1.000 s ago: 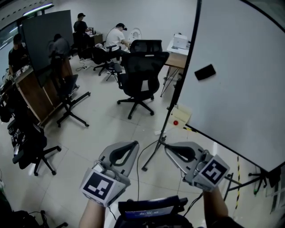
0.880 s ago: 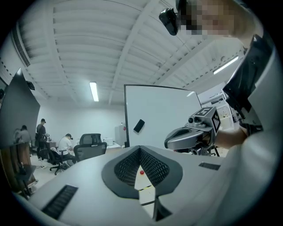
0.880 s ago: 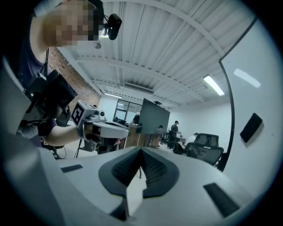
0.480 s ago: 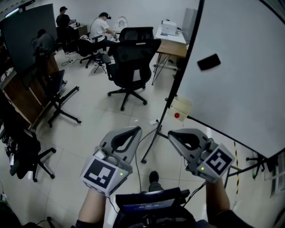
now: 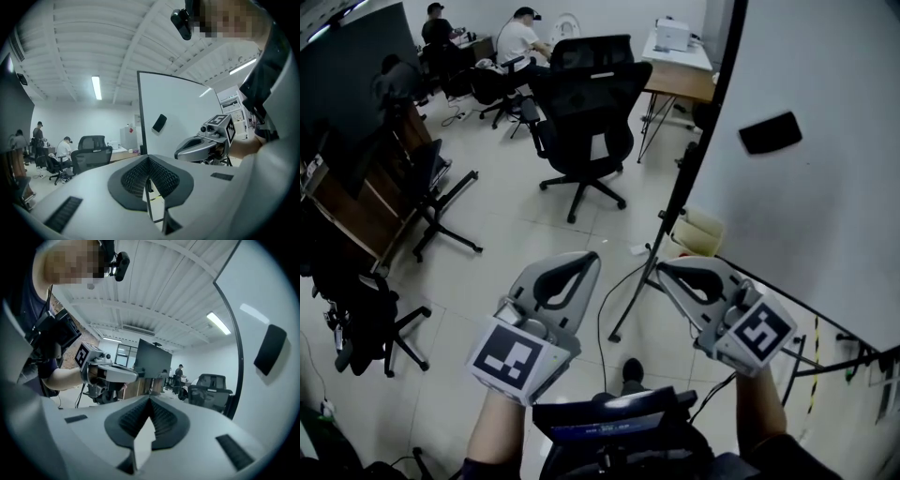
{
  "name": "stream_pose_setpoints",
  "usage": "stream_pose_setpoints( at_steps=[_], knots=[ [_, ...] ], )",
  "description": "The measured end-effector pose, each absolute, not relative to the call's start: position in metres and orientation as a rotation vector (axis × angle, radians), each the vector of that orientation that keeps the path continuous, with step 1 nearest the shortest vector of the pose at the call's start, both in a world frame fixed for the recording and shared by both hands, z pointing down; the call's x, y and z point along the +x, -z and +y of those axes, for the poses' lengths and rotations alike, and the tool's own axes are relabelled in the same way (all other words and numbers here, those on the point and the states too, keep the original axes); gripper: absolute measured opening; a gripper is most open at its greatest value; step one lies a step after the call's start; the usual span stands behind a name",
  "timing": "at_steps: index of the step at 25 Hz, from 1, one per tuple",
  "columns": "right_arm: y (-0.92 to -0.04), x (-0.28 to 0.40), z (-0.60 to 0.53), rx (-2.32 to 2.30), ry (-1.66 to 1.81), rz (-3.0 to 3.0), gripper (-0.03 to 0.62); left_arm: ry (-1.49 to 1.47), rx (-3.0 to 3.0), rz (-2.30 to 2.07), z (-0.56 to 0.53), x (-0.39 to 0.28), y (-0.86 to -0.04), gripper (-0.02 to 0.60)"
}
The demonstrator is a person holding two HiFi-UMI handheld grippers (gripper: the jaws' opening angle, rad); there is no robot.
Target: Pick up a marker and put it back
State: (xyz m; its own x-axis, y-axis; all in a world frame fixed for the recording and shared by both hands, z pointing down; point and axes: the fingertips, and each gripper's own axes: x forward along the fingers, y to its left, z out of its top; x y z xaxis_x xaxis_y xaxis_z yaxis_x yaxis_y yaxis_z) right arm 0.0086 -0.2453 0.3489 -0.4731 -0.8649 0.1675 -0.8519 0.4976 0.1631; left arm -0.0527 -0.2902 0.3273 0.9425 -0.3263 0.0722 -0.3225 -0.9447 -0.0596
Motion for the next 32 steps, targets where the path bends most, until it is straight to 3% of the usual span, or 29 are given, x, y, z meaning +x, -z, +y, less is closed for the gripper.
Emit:
stream_pose_setpoints(
  at_steps=[8, 23, 30, 32],
  knots=[
    [-0.371, 0.075, -0.285, 1.374, 0.045, -2.533, 0.013, 0.182, -3.045, 0.542, -0.327, 0.023, -0.342, 0.000],
    [-0.419, 0.154, -0.344, 1.492, -0.063, -2.362, 0.017, 0.249, -3.099, 0.343, -0.389, 0.091, -0.383, 0.000],
    [-0.444, 0.166, -0.360, 1.507, -0.092, -2.290, 0.124, 0.267, -3.141, 0.253, -0.418, 0.099, -0.394, 0.000],
    [-0.454, 0.168, -0.363, 1.487, -0.109, -2.261, 0.191, 0.282, -3.161, 0.245, -0.424, 0.101, -0.401, 0.000]
  ],
)
